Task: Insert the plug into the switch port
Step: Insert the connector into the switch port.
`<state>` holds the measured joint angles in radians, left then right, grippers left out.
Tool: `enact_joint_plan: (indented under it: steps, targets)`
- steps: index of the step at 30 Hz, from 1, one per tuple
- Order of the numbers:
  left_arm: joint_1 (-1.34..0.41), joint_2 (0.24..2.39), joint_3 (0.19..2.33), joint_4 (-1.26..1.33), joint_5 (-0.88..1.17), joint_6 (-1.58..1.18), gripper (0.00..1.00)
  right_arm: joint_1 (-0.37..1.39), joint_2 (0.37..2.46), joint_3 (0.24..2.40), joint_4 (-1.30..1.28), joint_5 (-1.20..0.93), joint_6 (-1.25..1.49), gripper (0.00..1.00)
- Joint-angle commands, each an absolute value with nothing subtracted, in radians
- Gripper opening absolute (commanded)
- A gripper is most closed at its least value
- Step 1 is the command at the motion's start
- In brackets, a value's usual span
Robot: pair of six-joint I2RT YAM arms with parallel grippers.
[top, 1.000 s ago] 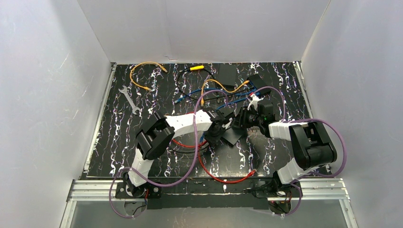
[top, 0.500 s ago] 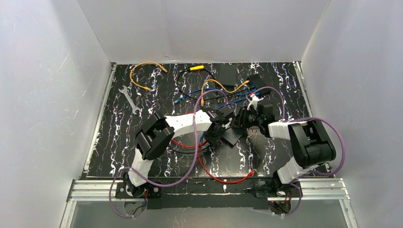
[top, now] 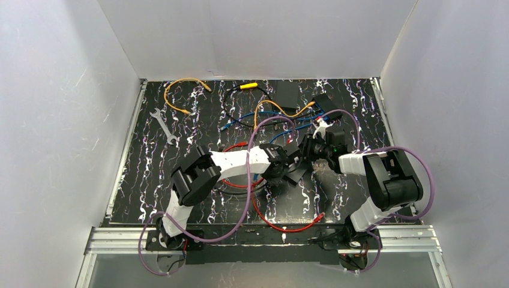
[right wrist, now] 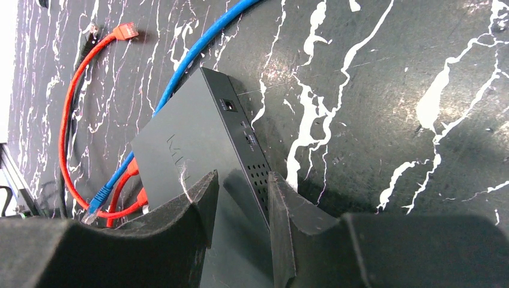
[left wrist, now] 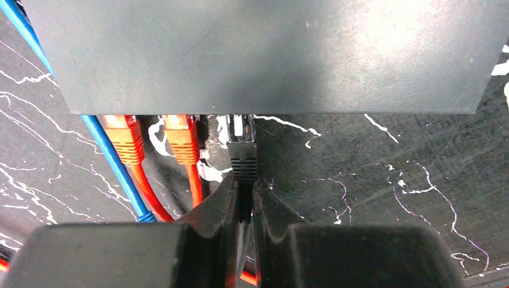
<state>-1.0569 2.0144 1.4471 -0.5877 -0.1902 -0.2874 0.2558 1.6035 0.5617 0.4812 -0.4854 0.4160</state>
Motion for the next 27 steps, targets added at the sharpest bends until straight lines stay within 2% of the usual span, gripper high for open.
enact_joint_plan:
  steps: [1,7,17,27]
  targets:
    - [-1.074,2.006,1.418,-0.457,-0.271,-0.259,0.00,0.267,1.616,0.571,0.512,-0.557,0.437,0.43]
    - [-1.069,2.033,1.408,-0.429,-0.276,-0.285,0.00,0.267,1.627,0.572,0.525,-0.574,0.450,0.43]
    - [-1.038,2.072,1.423,-0.468,-0.170,-0.322,0.00,0.267,1.629,0.573,0.524,-0.583,0.449,0.43]
    - [-1.038,2.030,1.428,-0.541,-0.100,-0.330,0.18,0.267,1.623,0.577,0.503,-0.563,0.433,0.43]
